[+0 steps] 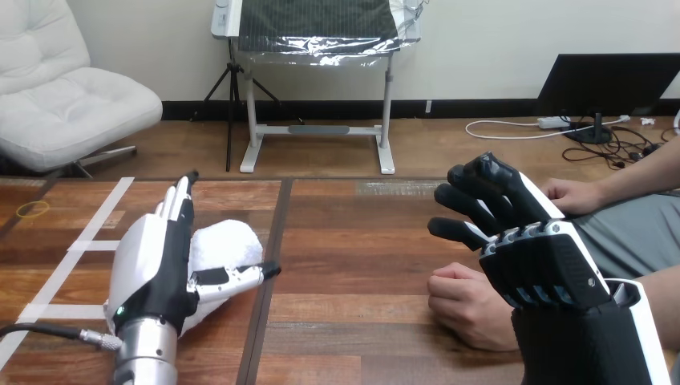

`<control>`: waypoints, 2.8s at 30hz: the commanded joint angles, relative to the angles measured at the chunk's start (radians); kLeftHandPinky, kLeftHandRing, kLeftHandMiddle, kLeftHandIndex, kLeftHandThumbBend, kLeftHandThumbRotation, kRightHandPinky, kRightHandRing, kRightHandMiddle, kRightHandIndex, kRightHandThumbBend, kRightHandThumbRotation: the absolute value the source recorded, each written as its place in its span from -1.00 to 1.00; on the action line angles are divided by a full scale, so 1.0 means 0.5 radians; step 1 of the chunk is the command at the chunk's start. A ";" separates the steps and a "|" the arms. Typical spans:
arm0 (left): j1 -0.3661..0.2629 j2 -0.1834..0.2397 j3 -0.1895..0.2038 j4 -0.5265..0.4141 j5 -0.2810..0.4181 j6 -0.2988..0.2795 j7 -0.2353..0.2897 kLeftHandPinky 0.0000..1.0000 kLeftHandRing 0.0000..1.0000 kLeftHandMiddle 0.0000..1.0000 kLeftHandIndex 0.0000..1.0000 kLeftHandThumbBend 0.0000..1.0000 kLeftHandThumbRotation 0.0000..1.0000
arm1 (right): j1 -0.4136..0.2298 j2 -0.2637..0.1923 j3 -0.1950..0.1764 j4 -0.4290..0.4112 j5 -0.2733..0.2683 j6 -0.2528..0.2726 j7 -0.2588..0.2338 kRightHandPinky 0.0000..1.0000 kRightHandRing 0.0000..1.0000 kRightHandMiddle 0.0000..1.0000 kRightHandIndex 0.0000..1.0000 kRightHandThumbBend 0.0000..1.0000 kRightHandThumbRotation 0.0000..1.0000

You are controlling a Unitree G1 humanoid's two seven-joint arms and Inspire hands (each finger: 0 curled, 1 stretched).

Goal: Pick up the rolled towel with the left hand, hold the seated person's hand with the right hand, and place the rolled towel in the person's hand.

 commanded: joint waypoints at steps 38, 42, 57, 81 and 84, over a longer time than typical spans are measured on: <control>-0.086 0.031 0.046 -0.213 -0.108 0.064 -0.024 0.86 0.98 1.00 1.00 0.85 -0.37 | -0.098 0.011 0.001 -0.041 0.035 -0.013 0.008 0.53 0.69 0.73 0.74 0.89 1.00; -0.092 0.043 0.034 -0.189 -0.067 0.042 -0.003 0.90 0.99 1.00 1.00 0.86 -0.36 | -0.098 0.013 -0.006 -0.041 0.027 -0.012 0.006 0.53 0.69 0.73 0.74 0.89 1.00; -0.126 0.080 0.003 -0.106 0.040 -0.023 0.085 1.00 1.00 1.00 1.00 0.91 -0.33 | -0.116 0.011 -0.011 -0.035 0.042 -0.005 0.015 0.54 0.68 0.72 0.73 0.87 1.00; -0.253 0.194 -0.093 0.053 0.298 -0.044 0.149 1.00 1.00 1.00 0.98 0.99 -0.11 | -0.180 0.009 -0.012 0.004 0.074 -0.001 0.049 0.52 0.67 0.70 0.73 0.86 1.00; -0.275 0.212 -0.107 0.073 0.318 -0.040 0.142 1.00 1.00 1.00 0.98 1.00 -0.09 | -0.181 0.011 -0.013 0.005 0.076 0.003 0.053 0.52 0.67 0.70 0.73 0.86 1.00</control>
